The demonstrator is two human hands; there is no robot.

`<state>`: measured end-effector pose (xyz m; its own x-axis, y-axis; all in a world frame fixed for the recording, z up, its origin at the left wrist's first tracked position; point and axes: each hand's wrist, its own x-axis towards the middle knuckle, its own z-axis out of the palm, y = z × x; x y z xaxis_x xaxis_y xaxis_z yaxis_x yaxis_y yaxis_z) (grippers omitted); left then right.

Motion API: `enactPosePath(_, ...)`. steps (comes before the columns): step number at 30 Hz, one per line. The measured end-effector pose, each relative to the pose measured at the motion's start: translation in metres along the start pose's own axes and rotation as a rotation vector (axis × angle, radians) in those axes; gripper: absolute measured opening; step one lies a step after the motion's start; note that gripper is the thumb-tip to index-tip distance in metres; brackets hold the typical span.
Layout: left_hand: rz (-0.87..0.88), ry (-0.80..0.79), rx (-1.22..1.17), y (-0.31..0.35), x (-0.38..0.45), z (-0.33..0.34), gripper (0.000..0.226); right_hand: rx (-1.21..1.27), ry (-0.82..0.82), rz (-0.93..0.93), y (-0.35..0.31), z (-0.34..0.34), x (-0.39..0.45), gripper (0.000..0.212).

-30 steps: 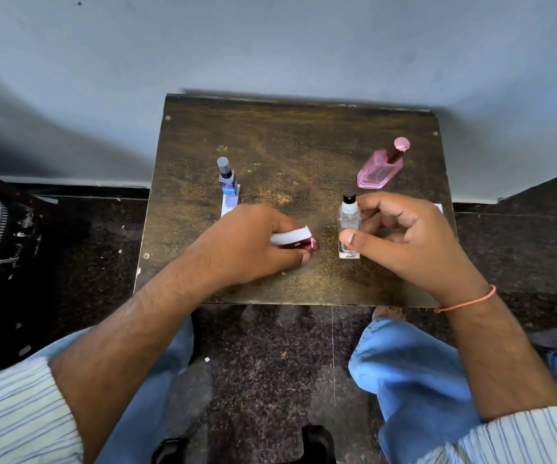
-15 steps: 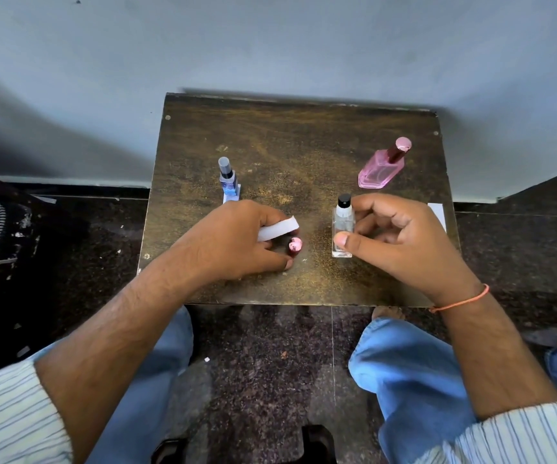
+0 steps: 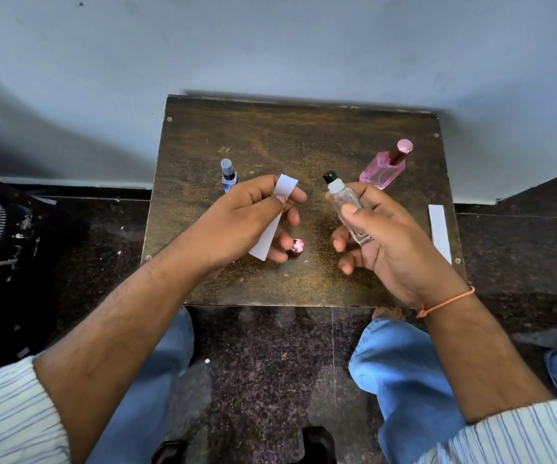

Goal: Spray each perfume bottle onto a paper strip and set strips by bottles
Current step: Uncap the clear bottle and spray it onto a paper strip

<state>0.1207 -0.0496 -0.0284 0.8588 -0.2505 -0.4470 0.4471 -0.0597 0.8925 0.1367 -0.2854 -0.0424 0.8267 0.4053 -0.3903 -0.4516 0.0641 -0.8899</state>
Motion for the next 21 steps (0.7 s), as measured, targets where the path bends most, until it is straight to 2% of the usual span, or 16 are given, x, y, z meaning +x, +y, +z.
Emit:
enactPosePath(5, 0.003, 0.036, -0.057, 0.000, 0.001, 0.001, 0.031, 0.013, 0.014, 0.006, 0.001, 0.001, 0.002, 0.029)
enactPosePath(12, 0.005, 0.081, -0.075, 0.001, 0.004, 0.001, 0.029, 0.025, 0.034, 0.029, 0.000, 0.005, 0.003, 0.045)
enactPosePath(18, 0.012, 0.087, -0.048, 0.003, 0.003, 0.002, 0.029, -0.060, 0.152, -0.077, -0.004, 0.014, 0.003, 0.044)
enactPosePath(21, 0.011, 0.085, -0.045, 0.003, 0.003, 0.003, 0.028, -0.084, 0.178, -0.153, -0.004, 0.017, 0.003, 0.033)
